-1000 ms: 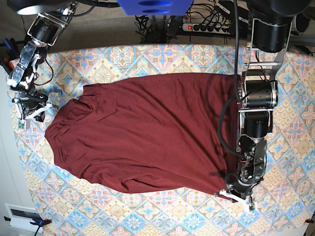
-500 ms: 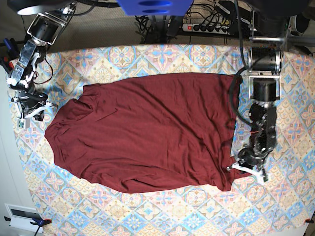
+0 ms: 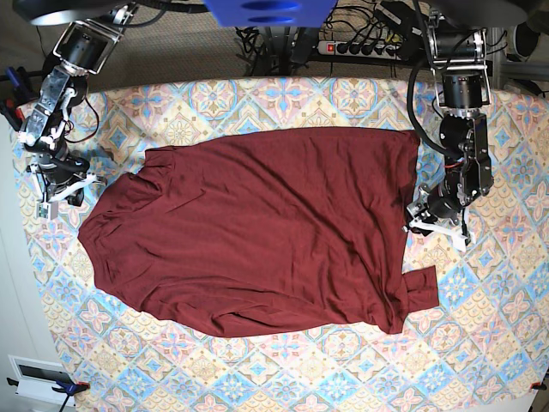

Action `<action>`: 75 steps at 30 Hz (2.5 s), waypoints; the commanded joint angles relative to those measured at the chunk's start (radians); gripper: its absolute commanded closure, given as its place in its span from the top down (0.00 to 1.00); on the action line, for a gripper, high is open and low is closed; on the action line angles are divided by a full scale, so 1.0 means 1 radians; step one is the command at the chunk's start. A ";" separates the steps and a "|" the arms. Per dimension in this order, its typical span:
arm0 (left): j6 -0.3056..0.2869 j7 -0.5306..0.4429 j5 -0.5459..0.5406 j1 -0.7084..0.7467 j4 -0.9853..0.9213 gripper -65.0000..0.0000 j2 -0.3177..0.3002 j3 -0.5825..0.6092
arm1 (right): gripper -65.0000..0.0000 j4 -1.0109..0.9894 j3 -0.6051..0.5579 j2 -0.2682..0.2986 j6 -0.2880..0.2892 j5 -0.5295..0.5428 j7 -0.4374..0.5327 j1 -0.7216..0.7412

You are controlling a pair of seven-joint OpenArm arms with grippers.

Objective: Layout the t-shirt on the table in an organized manner, then fold the t-shirt properly
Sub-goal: 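Move the left gripper to the shirt shoulder corner and grasp it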

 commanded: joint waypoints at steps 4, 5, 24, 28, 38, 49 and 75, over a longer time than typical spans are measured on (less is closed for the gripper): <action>-0.006 -0.010 -0.010 0.008 0.022 0.40 0.003 -0.003 | 0.00 0.019 0.005 0.017 0.002 0.013 0.021 0.011; -0.006 -0.010 -0.011 0.011 0.022 0.38 0.014 0.014 | 0.00 0.019 0.005 0.017 0.002 0.013 0.021 0.011; -0.077 0.197 -0.011 0.259 0.374 0.46 0.015 -0.128 | 0.00 0.077 0.006 0.016 0.002 0.013 0.021 -0.044; -0.109 0.198 -0.013 0.339 0.469 0.54 -0.019 -0.131 | 0.00 0.077 0.006 0.016 0.002 0.013 0.021 -0.046; -0.111 0.198 -0.083 0.506 0.545 0.54 -0.034 -0.126 | 0.00 0.079 0.006 0.016 0.002 0.077 0.021 -0.046; -0.112 0.192 -0.085 0.528 0.544 0.15 -0.080 -0.025 | 0.00 0.079 0.006 0.016 0.002 0.077 0.021 -0.061; -0.106 0.194 -0.357 0.569 0.444 0.44 0.169 -0.329 | 0.00 0.079 0.005 0.016 0.002 0.079 0.021 -0.075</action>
